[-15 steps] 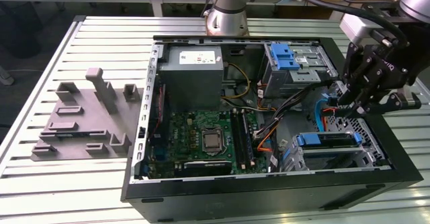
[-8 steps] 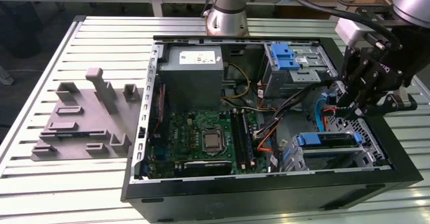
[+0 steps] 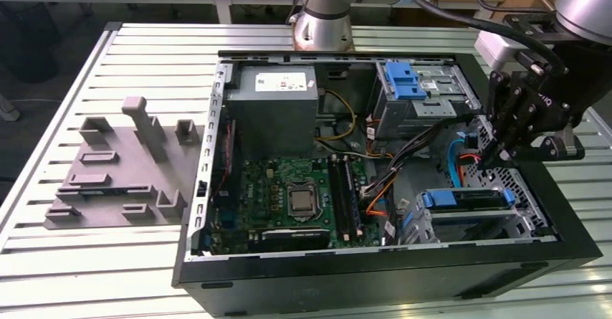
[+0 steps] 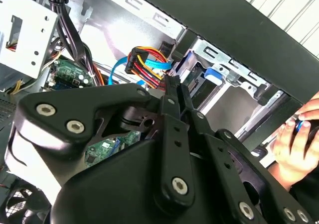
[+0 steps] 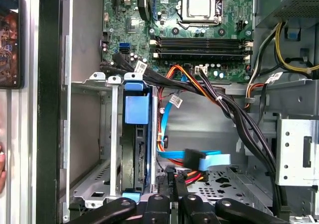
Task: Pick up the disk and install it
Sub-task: 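Insert the first disk wire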
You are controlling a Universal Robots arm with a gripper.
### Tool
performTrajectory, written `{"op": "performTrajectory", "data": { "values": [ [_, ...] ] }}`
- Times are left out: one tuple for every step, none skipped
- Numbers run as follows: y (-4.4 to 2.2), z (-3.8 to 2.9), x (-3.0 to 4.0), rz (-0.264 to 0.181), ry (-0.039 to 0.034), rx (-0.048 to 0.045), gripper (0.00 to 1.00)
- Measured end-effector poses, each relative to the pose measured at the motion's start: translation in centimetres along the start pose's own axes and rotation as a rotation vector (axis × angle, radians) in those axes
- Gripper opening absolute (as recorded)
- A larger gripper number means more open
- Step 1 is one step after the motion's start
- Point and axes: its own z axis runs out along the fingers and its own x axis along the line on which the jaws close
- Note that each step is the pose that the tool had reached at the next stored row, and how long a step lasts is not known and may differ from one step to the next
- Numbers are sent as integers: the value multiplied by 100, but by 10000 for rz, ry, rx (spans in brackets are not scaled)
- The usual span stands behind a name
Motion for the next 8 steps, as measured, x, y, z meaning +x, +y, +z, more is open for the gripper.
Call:
{"op": "performTrajectory", "data": {
  "values": [
    [-1, 1, 0, 1, -1, -1, 16],
    [-1, 1, 0, 2, -1, -1, 16],
    [-1, 1, 0, 2, -2, -2, 16],
    [-2, 1, 0, 0, -2, -2, 16],
    [-2, 0, 0, 0, -2, -2, 16],
    [-2, -6, 0, 0, -1, -2, 16],
    [-2, -18, 0, 0, -2, -2, 16],
    [0, -28, 1, -1, -2, -2, 18]
  ]
}}
